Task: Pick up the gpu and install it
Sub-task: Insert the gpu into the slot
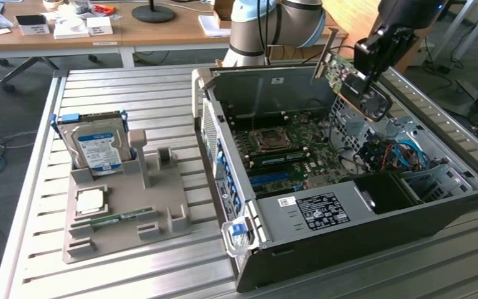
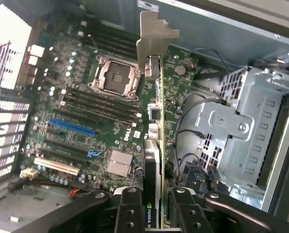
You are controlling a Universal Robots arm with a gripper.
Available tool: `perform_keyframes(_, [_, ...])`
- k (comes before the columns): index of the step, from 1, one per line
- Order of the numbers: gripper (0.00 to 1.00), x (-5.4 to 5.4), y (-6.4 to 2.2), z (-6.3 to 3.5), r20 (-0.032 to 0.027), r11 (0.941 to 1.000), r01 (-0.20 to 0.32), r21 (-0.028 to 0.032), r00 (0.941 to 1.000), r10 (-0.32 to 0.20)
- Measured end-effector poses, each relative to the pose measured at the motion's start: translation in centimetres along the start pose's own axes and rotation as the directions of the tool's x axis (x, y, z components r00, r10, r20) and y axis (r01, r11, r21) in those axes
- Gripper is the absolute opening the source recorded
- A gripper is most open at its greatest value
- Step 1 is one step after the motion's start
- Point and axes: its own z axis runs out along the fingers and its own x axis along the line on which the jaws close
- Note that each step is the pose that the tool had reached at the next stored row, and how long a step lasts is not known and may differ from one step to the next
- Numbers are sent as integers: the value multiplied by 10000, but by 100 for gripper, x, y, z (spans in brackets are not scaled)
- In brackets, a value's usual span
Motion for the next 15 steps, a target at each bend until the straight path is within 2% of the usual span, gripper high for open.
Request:
perform_keyframes(4, [27, 0, 0, 3, -34, 9981, 612, -15, 9981, -612])
perform_keyframes(7, [27, 0, 0, 4, -60, 9943, 1066, -27, 9943, -1066])
perform_keyframes(11, [27, 0, 0, 5, -91, 9864, 1643, -44, 9864, -1644])
perform_keyframes(15, [27, 0, 0, 7, -120, 9756, 2197, -63, 9755, -2197])
